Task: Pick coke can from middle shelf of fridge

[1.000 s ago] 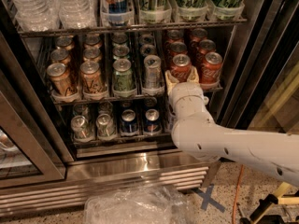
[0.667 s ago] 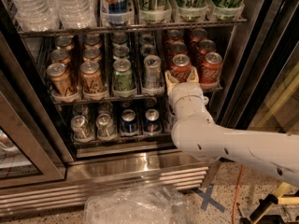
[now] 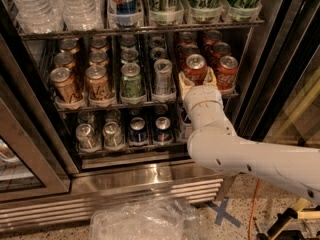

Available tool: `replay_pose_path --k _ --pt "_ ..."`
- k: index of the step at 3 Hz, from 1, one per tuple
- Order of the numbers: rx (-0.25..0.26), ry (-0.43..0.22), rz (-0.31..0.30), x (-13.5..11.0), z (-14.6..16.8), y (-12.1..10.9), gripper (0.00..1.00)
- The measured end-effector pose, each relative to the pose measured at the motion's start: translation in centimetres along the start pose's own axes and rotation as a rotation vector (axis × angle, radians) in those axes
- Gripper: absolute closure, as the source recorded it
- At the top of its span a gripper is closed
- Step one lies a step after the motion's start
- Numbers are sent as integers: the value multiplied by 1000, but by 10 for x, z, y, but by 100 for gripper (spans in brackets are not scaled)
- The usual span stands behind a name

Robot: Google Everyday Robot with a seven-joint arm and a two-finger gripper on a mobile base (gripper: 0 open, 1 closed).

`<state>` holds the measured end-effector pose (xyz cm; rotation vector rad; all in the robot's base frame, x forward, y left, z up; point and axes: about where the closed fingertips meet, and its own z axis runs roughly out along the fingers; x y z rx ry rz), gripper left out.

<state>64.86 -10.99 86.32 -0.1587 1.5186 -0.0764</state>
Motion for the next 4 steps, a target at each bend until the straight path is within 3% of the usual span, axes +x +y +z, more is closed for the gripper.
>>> replay_pose_path --k 2,4 --pt "-6 -92 -6 -32 -23 -10 100" --pt "-55 -145 -17 -48 -76 -16 100"
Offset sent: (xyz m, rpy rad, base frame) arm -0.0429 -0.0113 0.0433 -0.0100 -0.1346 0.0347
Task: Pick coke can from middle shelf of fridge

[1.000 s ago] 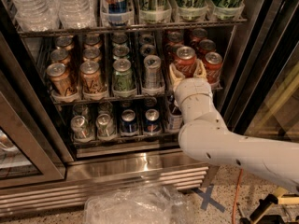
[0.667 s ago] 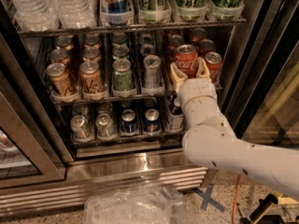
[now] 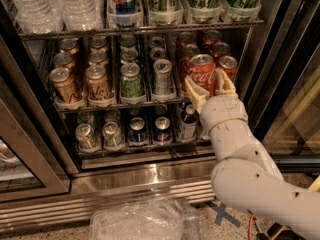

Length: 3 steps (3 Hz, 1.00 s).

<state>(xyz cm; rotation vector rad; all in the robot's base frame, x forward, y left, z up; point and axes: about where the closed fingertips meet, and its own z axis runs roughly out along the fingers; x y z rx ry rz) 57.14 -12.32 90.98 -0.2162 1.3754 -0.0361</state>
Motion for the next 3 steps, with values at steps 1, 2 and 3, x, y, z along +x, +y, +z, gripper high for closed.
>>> replay_pose_path --k 1,2,3 --pt "-26 -24 8 -13 -28 -2 100" --pt "-48 -61 26 -29 -52 -6 100" --pt "-74 -100 54 -44 -70 -10 100"
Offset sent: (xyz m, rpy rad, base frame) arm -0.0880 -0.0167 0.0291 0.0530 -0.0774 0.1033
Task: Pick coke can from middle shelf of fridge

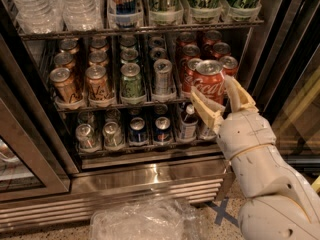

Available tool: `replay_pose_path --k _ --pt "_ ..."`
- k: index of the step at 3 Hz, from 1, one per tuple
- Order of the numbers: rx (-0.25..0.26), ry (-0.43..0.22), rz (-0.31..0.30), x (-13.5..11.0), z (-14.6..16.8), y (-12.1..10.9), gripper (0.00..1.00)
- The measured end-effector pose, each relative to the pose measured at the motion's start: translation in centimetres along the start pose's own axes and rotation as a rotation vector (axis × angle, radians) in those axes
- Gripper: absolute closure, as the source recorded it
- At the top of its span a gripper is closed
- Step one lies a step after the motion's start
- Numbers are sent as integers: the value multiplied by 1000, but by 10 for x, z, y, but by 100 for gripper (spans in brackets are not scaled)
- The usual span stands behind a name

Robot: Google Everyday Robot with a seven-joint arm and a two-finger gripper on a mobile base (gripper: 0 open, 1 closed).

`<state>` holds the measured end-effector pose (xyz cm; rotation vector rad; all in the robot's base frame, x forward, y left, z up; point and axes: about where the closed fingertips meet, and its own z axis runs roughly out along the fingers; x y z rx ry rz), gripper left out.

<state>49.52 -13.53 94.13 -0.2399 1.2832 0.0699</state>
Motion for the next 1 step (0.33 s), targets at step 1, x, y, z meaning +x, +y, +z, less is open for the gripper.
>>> replay_pose_path --k 1 --pt "-20 -25 21 -10 -10 0 100"
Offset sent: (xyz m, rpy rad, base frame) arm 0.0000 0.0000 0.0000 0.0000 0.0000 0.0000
